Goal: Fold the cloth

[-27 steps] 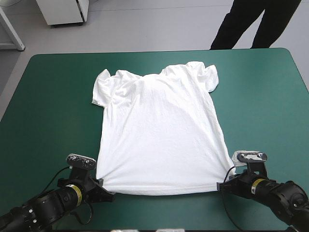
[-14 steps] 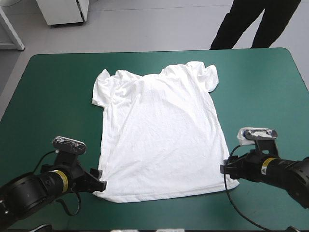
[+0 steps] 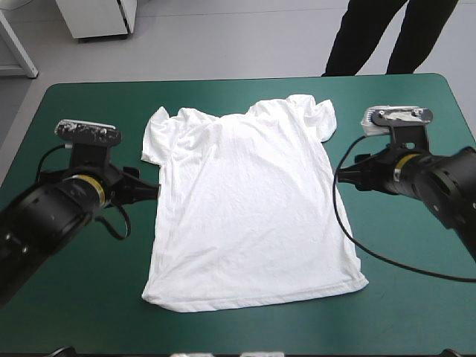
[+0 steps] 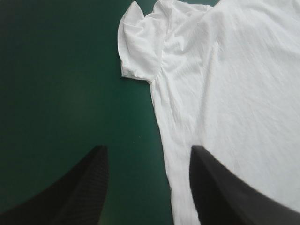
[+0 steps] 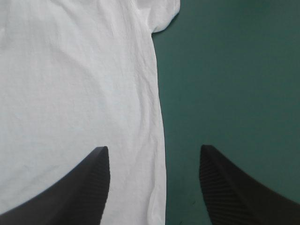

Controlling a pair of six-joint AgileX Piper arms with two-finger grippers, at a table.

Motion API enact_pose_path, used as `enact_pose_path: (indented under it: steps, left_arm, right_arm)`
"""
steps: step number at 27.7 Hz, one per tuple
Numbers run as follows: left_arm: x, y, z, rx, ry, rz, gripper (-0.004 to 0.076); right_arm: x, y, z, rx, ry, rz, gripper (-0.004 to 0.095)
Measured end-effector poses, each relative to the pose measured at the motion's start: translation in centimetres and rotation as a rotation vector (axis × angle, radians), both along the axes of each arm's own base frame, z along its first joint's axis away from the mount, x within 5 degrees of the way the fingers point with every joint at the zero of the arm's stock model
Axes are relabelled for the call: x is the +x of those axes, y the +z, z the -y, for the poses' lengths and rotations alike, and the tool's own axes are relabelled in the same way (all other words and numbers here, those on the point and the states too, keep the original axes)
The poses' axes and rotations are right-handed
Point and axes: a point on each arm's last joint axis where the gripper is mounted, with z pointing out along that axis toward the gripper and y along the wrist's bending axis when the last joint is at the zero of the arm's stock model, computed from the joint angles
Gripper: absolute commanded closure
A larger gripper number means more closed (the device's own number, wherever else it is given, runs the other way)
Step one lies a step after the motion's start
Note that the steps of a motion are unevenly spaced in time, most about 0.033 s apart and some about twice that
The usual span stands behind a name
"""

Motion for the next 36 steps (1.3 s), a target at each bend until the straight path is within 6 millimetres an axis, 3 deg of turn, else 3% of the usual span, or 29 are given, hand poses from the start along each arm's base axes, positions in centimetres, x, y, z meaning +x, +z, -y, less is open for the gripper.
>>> enact_pose_path:
  steps: [4,7,12,16,21,27,36]
  left_arm:
    - [6.3,-0.2,-1.4,-0.090,0.003,-0.074,0.0345]
    - [10.4,-2.7,-2.6,-0.124,0.001,-0.192,0.0345]
    - [14.7,-7.2,-2.4,-0.096,-0.003,-0.343,0.0345]
    - [16.7,-10.4,-1.9,-0.076,-0.002,-0.433,0.0345]
    - [18.6,-14.0,-1.5,-0.062,0.004,-0.531,0.0345]
    - [20.2,-17.9,-1.0,-0.054,0.011,-0.619,0.0346]
    - [22.7,-20.9,-0.5,-0.048,0.015,-0.650,0.0346]
  right_arm:
    - [3.2,0.1,-1.3,-0.058,0.006,-0.008,0.0396]
    - [4.9,-0.6,-1.7,-0.080,-0.005,-0.024,0.0395]
    - [7.8,-2.1,-0.3,-0.024,-0.061,-0.108,0.0397]
    - [10.6,-3.2,1.9,0.014,-0.086,-0.162,0.0397]
    - [12.5,-3.4,2.4,0.013,-0.078,-0.166,0.0399]
    - [13.3,-3.9,2.2,0.010,-0.067,-0.177,0.0399]
    - [13.6,-4.2,2.2,0.006,-0.064,-0.184,0.0399]
